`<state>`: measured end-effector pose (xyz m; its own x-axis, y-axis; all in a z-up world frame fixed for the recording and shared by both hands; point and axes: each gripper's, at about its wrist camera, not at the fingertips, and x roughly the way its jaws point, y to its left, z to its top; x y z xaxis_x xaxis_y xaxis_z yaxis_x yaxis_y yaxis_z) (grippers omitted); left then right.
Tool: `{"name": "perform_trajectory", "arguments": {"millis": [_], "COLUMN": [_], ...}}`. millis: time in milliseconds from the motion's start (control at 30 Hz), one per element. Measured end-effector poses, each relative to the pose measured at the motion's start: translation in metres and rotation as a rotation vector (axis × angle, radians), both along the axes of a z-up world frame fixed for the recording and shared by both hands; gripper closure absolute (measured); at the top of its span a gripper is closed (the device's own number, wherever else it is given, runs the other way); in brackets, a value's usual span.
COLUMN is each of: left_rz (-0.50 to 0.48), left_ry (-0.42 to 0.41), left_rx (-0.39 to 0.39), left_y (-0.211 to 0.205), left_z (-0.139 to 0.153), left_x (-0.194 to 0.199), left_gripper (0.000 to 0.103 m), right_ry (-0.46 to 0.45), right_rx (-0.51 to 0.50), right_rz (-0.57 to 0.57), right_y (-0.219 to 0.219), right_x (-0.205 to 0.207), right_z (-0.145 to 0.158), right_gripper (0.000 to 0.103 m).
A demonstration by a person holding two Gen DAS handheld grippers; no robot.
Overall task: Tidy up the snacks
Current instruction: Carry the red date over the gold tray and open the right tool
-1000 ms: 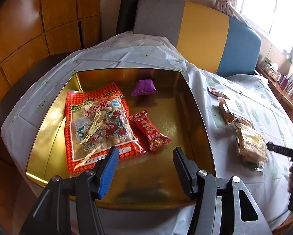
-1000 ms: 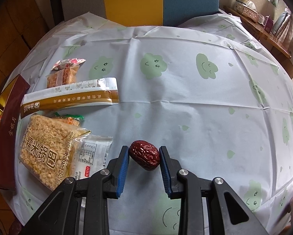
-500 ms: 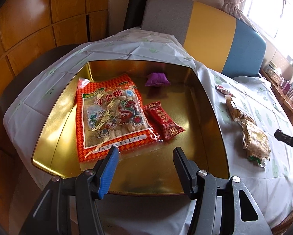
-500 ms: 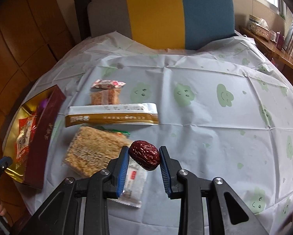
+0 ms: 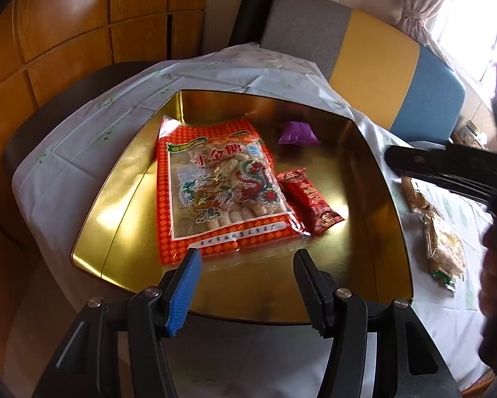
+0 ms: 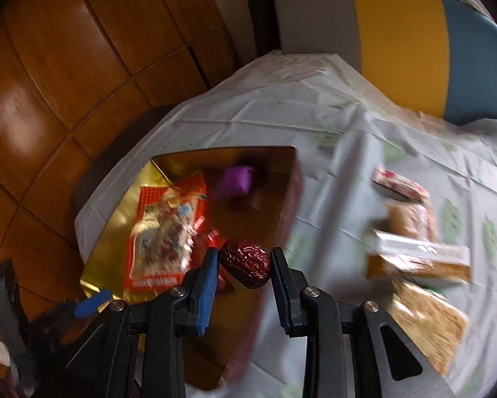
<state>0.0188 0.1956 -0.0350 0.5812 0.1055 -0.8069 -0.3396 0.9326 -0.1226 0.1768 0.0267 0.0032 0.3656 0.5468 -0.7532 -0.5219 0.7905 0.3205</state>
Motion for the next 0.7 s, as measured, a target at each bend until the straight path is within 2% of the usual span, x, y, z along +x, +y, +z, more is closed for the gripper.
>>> {"name": "perform_trajectory", "arguments": {"millis": [67, 133, 200, 400, 700], "left_rz": [0.008, 0.01, 0.013, -0.007, -0.065], "left_ry": [-0.004, -0.006, -0.004, 0.0, 0.0], "left_rx": [-0.003, -0.008, -0.007, 0.001, 0.031], "left_y": [0.002, 0.004, 0.004, -0.003, -0.024], "left_z": [0.0, -0.001, -0.002, -0.003, 0.0], "left_x": [-0.001, -0.002, -0.002, -0.001, -0.002], "left_gripper": [0.045, 0.045, 0.045, 0.045, 0.045], "right_ry": [0.036, 0.049, 0.052, 0.009, -0.043], "right_rx": [-0.021, -0.065, -0.054, -0.06, -0.129], "right_rz": [0.027, 0.014, 0.006, -0.045, -0.086], "right_y": [0.019, 0.026, 0.022, -0.016, -0.077], "right_x": [0.006, 0.007, 0.002, -0.015, -0.034], "right_z": [-0.009, -0.017, -0.022, -0.021, -0.013], "right_gripper": [0.062, 0.062, 0.062, 0.062, 0.062]}}
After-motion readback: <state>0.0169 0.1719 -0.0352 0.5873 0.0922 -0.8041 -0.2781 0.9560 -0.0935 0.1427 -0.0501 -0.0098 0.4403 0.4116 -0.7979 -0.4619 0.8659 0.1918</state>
